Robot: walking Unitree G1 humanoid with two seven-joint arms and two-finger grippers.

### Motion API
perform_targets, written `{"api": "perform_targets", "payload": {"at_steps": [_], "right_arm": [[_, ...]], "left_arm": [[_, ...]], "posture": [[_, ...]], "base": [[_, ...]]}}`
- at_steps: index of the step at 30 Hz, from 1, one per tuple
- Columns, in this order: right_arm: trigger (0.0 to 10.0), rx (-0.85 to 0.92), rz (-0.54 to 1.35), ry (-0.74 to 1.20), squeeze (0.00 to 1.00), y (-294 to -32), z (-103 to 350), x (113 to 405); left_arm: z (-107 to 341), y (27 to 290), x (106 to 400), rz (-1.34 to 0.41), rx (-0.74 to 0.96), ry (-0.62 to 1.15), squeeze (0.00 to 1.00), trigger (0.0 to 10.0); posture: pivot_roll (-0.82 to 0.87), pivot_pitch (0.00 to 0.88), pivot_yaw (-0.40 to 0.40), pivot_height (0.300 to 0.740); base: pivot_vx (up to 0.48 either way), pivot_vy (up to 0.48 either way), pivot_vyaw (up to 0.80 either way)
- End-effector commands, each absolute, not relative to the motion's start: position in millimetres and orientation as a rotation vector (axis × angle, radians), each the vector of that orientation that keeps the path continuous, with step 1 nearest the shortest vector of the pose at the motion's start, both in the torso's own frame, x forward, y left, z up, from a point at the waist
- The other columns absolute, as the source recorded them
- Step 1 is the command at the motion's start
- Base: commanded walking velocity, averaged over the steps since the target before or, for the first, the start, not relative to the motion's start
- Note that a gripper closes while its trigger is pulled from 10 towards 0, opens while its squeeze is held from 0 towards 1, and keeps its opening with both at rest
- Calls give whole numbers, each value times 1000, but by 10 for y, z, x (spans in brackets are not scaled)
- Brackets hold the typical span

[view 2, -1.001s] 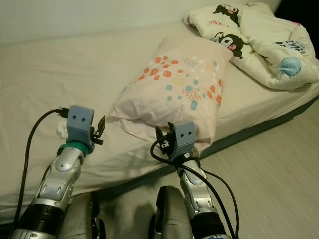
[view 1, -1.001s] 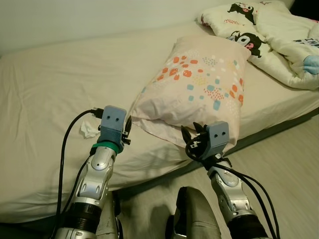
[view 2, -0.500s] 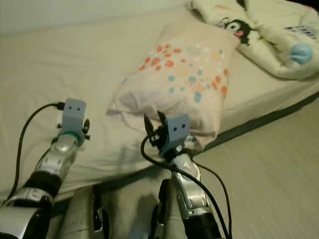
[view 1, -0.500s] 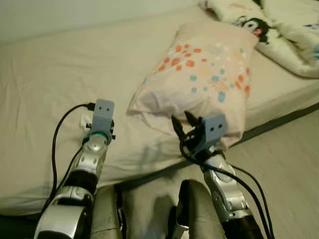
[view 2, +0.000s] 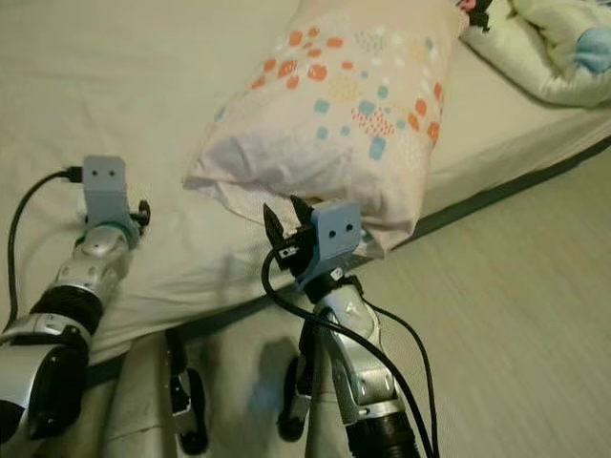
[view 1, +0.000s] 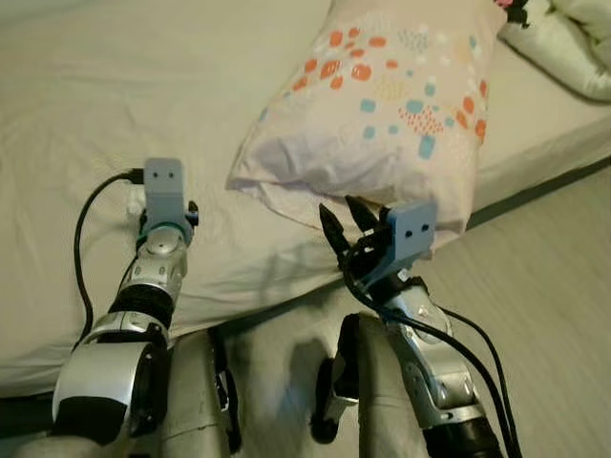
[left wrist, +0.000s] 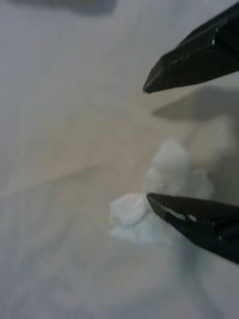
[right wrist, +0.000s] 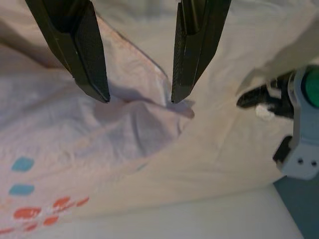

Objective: Clean up the room

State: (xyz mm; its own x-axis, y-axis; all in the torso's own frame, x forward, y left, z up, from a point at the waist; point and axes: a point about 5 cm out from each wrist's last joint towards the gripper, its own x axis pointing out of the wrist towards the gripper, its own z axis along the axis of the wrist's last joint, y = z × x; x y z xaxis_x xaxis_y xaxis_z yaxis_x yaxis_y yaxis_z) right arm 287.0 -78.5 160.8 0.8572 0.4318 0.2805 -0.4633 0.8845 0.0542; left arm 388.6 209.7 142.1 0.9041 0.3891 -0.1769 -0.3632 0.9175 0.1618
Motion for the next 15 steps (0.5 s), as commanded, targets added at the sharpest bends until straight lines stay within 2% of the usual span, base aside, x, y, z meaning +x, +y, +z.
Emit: {"api": "perform_targets", "payload": {"at_steps": [1, 8, 9, 10, 11, 15], "right_arm": [[10000, 130, 476, -261, 0, -763, 1617, 2848], [10000, 135, 474, -254, 0, -763, 1636, 2808], [10000, 136, 474, -249, 0, -766, 1631, 2793], [10000, 136, 474, -249, 0, -766, 1631, 2793], [10000, 137, 473, -243, 0, -767, 1631, 2781], [10000, 139, 470, -231, 0, -777, 1628, 2759]], "left_arm": [[1379, 2168, 3856, 429, 151, 220, 1000, 10000], [1391, 2382, 3805, 560, 185, 229, 1000, 10000], [1354, 2407, 3786, 576, 194, 256, 863, 10000], [1354, 2407, 3786, 576, 194, 256, 863, 10000], [1328, 2420, 3773, 585, 199, 275, 0, 10000], [1158, 2389, 3722, 557, 171, 395, 0, 10000]], "posture": [[-116, 349, 4, 595], [-121, 358, 4, 595], [-122, 359, 5, 595], [-122, 359, 5, 595], [-123, 359, 4, 595], [-121, 359, 6, 595]], "base": [[0, 0, 0], [0, 0, 0], [0, 0, 0], [0, 0, 0], [0, 0, 0], [0, 0, 0]]}}
